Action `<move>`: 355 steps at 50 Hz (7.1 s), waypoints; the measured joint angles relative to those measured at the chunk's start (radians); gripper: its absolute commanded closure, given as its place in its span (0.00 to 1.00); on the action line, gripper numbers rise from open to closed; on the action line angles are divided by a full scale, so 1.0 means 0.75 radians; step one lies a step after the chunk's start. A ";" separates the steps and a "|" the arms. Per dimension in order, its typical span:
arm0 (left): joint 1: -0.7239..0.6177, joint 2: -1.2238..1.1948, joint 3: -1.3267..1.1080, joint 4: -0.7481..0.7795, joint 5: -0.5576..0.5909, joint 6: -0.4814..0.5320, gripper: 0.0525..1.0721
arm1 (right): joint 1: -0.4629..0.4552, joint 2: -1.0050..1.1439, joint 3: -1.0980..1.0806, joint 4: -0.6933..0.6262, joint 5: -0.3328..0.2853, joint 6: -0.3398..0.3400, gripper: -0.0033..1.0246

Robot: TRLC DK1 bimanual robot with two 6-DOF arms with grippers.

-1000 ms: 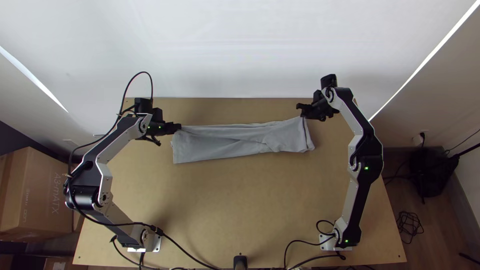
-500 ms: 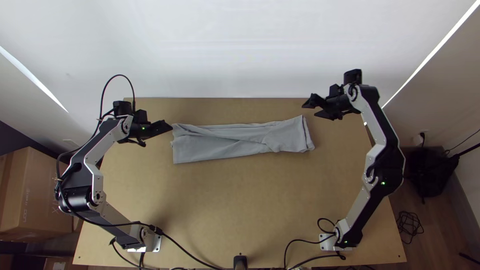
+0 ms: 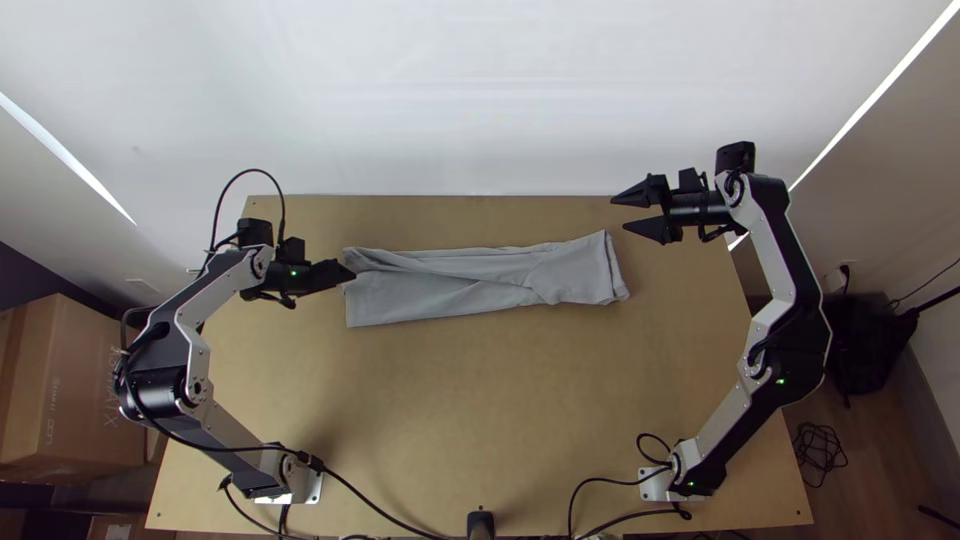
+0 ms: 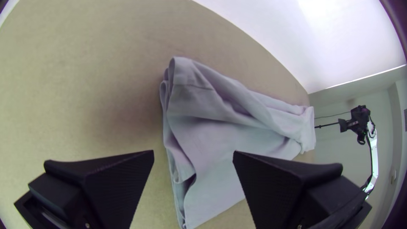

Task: Fold the t-shirt

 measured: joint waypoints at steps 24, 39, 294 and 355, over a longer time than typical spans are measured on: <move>-0.125 0.083 -0.015 0.042 -0.011 0.014 0.07 | -0.017 -0.119 -0.001 0.000 -0.039 0.035 0.04; -0.219 0.123 0.044 0.087 -0.052 -0.103 0.75 | -0.017 -0.165 -0.014 0.001 -0.039 0.055 0.04; 0.051 -0.654 0.410 -0.199 -0.238 -0.189 0.04 | 0.260 0.359 -0.248 0.334 0.198 -0.138 0.98; 0.163 -0.668 -0.643 0.738 -0.268 -0.160 0.04 | -0.615 0.178 -0.386 0.327 0.435 -0.249 0.04</move>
